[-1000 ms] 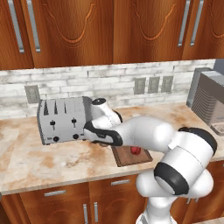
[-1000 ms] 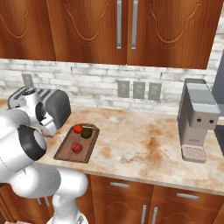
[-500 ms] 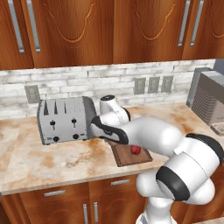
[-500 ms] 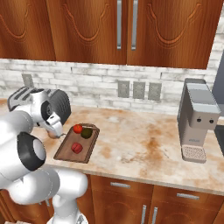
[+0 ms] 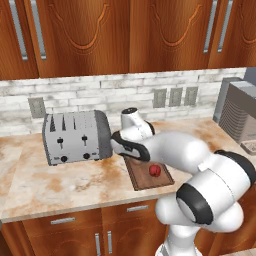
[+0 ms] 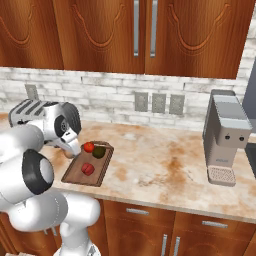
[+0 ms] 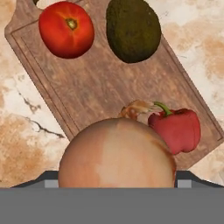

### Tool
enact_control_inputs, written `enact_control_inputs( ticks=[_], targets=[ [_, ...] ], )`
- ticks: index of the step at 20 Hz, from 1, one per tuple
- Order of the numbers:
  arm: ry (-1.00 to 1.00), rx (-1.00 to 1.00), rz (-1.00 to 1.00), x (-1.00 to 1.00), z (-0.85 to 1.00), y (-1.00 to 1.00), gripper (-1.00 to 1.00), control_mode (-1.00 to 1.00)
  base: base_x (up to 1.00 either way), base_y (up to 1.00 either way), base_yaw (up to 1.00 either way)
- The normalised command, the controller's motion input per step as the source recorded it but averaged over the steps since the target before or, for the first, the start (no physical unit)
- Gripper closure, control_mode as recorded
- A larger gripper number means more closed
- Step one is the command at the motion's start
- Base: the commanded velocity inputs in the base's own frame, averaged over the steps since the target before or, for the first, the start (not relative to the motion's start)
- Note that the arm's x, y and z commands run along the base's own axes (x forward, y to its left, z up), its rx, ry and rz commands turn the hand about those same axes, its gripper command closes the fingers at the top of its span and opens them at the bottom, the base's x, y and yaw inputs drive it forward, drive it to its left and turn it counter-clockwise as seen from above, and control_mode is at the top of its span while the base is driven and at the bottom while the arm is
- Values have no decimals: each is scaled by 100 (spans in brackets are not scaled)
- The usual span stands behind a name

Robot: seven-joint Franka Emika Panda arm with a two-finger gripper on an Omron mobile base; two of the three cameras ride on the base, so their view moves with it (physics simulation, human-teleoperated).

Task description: Place the avocado, onion, tomato, and bell pepper on the cutting board.

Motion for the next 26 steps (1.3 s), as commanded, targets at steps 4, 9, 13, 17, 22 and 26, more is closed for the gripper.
enact_control_inputs(
  ticks=[4, 9, 13, 17, 22, 26],
  targets=[
    [3, -3, -1, 20, -15, -18, 100, -100, 0, 0, 0],
    [2, -3, -1, 16, -25, -11, 100, -100, 0, 0, 0],
    [1, -3, 0, 18, -27, 0, 100, -100, 0, 0, 0],
    [0, -3, 0, 23, -29, 0, 100, -100, 0, 0, 0],
    [2, -3, 0, 21, -25, -1, 100, -100, 0, 0, 0],
    [3, -1, 0, 17, -15, -2, 100, -100, 0, 0, 0]
  ],
)
